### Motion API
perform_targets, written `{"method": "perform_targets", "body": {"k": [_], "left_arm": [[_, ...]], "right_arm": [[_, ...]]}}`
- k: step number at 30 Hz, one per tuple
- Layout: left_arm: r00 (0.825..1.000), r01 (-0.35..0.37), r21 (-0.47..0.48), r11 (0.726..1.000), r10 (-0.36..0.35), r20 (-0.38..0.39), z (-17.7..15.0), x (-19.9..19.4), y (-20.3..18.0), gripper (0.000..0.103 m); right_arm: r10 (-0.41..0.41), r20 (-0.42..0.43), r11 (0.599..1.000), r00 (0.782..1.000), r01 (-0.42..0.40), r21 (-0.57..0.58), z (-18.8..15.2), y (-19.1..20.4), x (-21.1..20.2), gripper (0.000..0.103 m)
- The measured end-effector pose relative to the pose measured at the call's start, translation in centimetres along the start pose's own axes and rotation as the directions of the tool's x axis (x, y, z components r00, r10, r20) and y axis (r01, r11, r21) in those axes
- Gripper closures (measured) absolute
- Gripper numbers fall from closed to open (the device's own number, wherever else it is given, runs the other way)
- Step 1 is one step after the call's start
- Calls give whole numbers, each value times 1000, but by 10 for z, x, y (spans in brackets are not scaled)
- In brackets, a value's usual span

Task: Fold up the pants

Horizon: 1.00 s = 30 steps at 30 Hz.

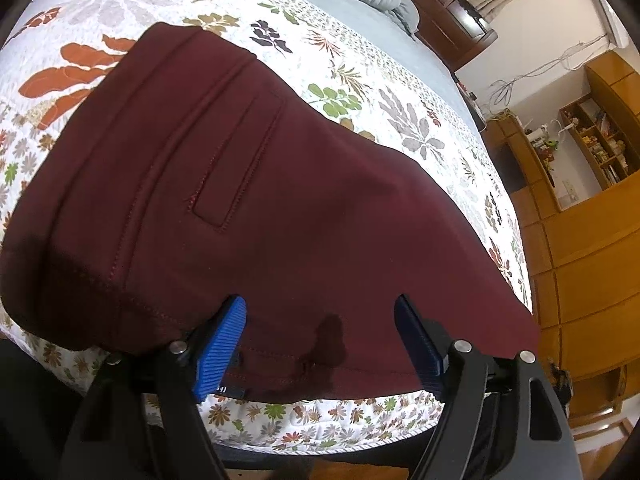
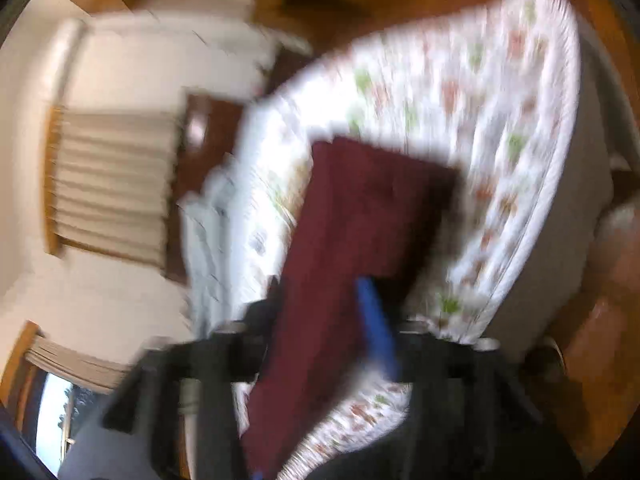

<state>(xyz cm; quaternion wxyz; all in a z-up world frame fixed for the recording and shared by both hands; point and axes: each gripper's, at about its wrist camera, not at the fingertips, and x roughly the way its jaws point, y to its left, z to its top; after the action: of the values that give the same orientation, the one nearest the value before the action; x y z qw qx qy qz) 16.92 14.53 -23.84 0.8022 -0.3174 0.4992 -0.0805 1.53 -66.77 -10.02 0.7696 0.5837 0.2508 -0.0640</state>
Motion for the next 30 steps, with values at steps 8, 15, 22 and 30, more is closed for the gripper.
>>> {"method": "perform_targets", "body": {"k": [8,15,22,30], "left_arm": [[1000,-30,13,999,29,5,-2,3,-5,25],[997,-79,47,996,80,-8,0,8,-15,20],[994,-111,71,991,112,-9,0,12,-21,16],[994,-105,56,993,106,-1,-1,10,-20,16]], "right_arm": [[95,13,990,995,-96,99,8,-58,1,42],[146,-16,987,989,-145,68,6,-56,33,43],[183,-62,983,981,-184,-2,8,-55,41,53],[145,-73,988,987,-148,-40,10,-52,49,74]]}}
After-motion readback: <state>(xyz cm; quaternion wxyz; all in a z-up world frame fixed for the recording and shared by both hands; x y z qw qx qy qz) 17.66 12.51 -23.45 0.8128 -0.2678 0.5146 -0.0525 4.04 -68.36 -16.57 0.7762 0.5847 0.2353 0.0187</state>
